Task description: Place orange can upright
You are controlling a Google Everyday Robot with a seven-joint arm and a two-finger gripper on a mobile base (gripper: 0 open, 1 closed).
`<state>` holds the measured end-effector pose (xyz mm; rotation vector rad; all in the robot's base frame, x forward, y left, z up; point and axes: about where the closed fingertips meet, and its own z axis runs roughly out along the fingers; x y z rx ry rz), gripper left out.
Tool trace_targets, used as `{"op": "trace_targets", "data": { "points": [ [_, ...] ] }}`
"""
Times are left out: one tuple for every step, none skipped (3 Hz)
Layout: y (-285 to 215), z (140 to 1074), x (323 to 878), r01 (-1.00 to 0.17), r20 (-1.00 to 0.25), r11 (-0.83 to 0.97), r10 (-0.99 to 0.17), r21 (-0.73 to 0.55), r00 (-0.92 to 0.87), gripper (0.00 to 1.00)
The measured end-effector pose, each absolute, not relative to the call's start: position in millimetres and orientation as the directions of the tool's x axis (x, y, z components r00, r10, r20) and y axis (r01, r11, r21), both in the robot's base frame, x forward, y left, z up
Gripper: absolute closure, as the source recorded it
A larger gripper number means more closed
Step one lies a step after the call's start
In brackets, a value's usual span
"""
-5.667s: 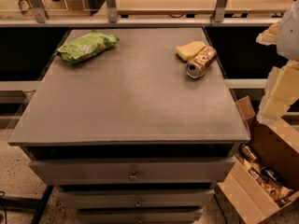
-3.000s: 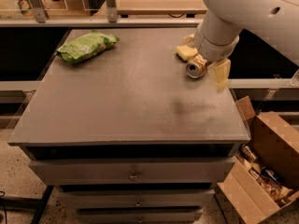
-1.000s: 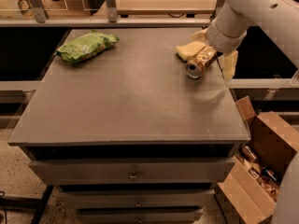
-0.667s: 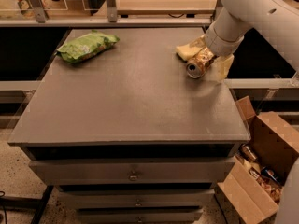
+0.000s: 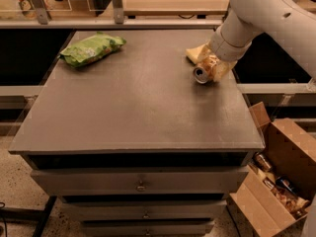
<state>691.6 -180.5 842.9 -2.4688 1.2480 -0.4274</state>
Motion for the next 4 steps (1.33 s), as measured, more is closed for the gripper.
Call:
{"op": "trace_targets", "data": {
  "points": [
    [-165.8, 846.8, 686.6, -0.683, 0.084, -0.563, -0.796, -0.466, 0.599, 0.88],
    [-147.7, 863.2, 674.5, -0.694, -0.032, -0.488, -0.806, -0.53, 0.591, 1.0],
    [-147.9, 862.8, 674.7, -0.694, -0.031, -0.488, -0.806, -0.529, 0.591, 1.0],
    [-148.4, 861.8, 668.3, -0.701, -0.048, -0.487, -0.803, -0.521, 0.594, 1.0]
  ]
}}
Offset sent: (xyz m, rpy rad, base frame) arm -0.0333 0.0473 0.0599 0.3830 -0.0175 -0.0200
